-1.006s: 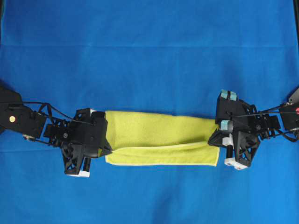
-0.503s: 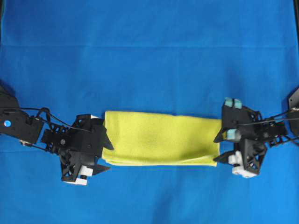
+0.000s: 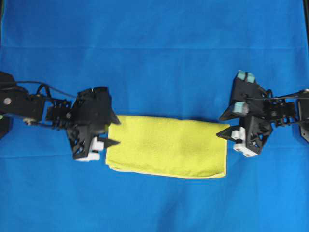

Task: Fold the yellow towel.
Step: 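Open both grippers and release the folded edge, then grasp the left and right ends of the folded strip with both grippers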

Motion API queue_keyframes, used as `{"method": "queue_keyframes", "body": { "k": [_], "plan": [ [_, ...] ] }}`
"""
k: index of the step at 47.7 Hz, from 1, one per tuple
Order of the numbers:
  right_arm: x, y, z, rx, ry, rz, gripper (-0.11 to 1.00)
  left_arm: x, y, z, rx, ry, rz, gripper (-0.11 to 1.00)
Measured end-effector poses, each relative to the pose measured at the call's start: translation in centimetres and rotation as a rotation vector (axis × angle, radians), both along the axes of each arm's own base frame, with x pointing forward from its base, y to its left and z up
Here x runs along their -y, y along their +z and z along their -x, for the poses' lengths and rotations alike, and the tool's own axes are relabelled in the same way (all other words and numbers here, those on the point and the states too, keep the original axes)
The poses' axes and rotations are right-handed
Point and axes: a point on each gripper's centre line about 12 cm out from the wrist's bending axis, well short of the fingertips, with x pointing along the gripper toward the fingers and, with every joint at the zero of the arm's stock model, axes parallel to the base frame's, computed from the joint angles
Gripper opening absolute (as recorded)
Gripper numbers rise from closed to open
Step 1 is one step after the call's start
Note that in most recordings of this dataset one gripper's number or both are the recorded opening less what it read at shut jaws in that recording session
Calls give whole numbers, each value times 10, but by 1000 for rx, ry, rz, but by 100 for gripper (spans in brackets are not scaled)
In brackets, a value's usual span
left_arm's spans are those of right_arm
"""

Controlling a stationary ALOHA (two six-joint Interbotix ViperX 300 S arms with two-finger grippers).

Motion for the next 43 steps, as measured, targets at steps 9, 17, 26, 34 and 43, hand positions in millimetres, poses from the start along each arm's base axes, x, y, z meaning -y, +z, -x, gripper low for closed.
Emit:
{"method": "queue_keyframes", "body": {
  "k": [9, 17, 26, 34, 43],
  "plan": [
    [15, -23, -1, -84, -47, 15, 60, -11, -24, -4, -47, 31, -8, 61],
    [19, -36, -1, -131, -56, 21, 60, -16, -41, -6, -73, 46, -10, 61],
    [19, -44, 3, -162, -56, 22, 60, -23, -47, -6, -89, 66, -10, 59],
    [19, -45, 3, -163, -58, 20, 60, -24, -47, -6, -87, 71, -10, 59],
    [19, -45, 3, -163, -58, 20, 51, -24, -47, -6, -90, 70, -11, 49]
  ]
}}
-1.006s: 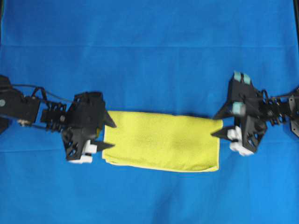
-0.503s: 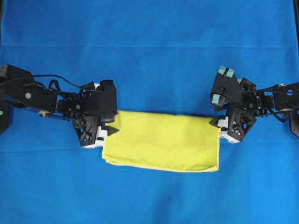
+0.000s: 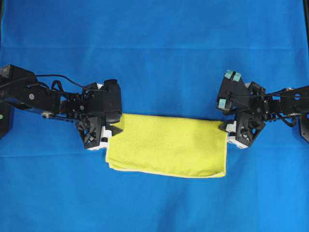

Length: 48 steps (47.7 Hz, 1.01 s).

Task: Fold the yellow towel.
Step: 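Grasp the left and right ends of the folded strip with both grippers, then rotate the held strip so it lies vertically, right gripper moving far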

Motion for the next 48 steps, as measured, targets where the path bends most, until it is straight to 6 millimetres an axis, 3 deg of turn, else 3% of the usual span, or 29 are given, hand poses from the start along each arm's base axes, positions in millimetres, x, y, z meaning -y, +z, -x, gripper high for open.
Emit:
{"method": "queue_keyframes", "body": {
  "k": [9, 20, 31, 36, 48],
  "plan": [
    [-3, 0, 0, 0, 13, 1, 2, 5, -3, 2, -31, -14, 0, 28],
    [-4, 0, 0, 2, 18, 2, 1, 6, -4, 5, -74, -17, -1, 9],
    [-4, 9, 1, 17, 15, 2, 1, 6, 1, 5, -104, -18, 0, 5],
    [-3, 24, 2, 28, 10, 6, 1, 8, 17, 2, -100, -22, 2, 4],
    [-1, 80, 6, 81, -4, 14, 1, 11, 81, -4, -59, -30, 7, 4]
  ]
}}
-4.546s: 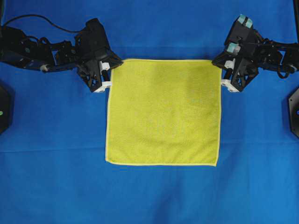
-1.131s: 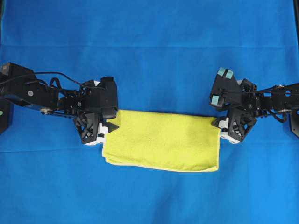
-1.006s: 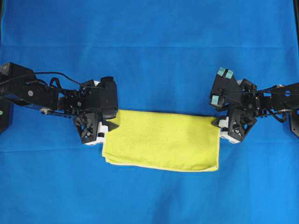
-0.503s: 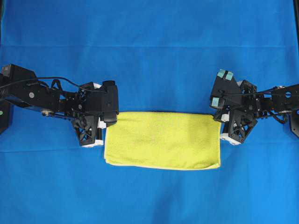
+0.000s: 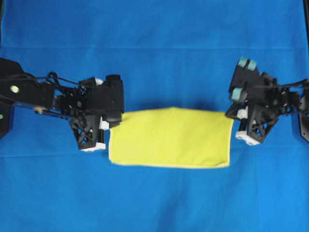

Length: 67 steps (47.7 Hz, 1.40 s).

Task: Fold the yellow towel.
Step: 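Rotate the held strip so it lies vertically, right gripper moving far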

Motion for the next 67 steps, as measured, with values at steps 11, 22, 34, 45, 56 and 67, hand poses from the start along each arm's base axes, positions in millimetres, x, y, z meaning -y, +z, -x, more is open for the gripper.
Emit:
{"method": "queue_keyframes", "body": {
  "k": [11, 22, 34, 45, 56, 67],
  "plan": [
    [-3, 35, 4, 54, 7, 2, 1, 15, 48, 4, 61, -44, 7, 4],
    [-2, 36, 4, 63, 12, 14, 1, 16, 50, 7, 65, -44, 10, 4],
    [26, 36, 4, 67, -87, 80, 1, 30, 53, 2, 125, -83, 18, 4],
    [74, 39, -1, 73, -197, 195, 1, 60, 51, -29, 260, -164, 24, 4],
    [110, 48, -22, 135, -238, 264, 1, 82, 50, -74, 375, -245, -11, 4],
    [125, 56, -51, 186, -214, 308, 1, 92, 51, -109, 419, -288, -50, 4]
  ]
}}
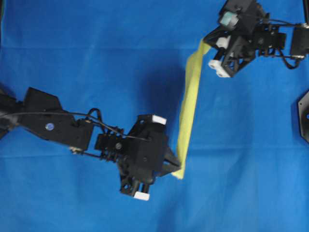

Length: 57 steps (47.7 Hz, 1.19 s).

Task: Fold the yellow towel.
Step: 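Rotate the held strip so it lies vertically, right gripper moving far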

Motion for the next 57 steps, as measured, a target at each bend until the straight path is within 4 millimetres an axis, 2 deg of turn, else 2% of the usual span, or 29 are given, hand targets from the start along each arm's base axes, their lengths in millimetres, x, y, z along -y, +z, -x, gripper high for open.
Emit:
{"method": "queue_keyframes", "body": {
  "k": [8, 16, 21, 34, 41, 45, 50, 57],
  "plan": [
    [4, 0, -9, -4, 3, 5, 1, 1, -1, -8, 6, -2, -4, 4],
    [3, 0, -5, -7, 1, 7, 1, 2, 0, -12, 22, -2, -1, 4],
    [-1, -3, 11, -28, -12, 3, 1, 5, 1, -24, 51, -6, -1, 4],
    [-14, 8, 75, -34, -74, 16, 1, 20, -1, -82, 144, -44, -50, 4],
    [-19, 9, 95, -43, -98, 16, 1, 23, -3, -105, 173, -43, -52, 4],
    [-19, 1, 96, -62, -97, 10, 1, 23, -9, -110, 168, -42, -53, 4],
    [-18, -14, 89, -90, -80, -2, 1, 21, -18, -107, 143, -31, -41, 4],
    [-15, -38, 63, -87, -23, -26, 1, 17, -52, -88, 37, -3, -10, 4]
  ]
}}
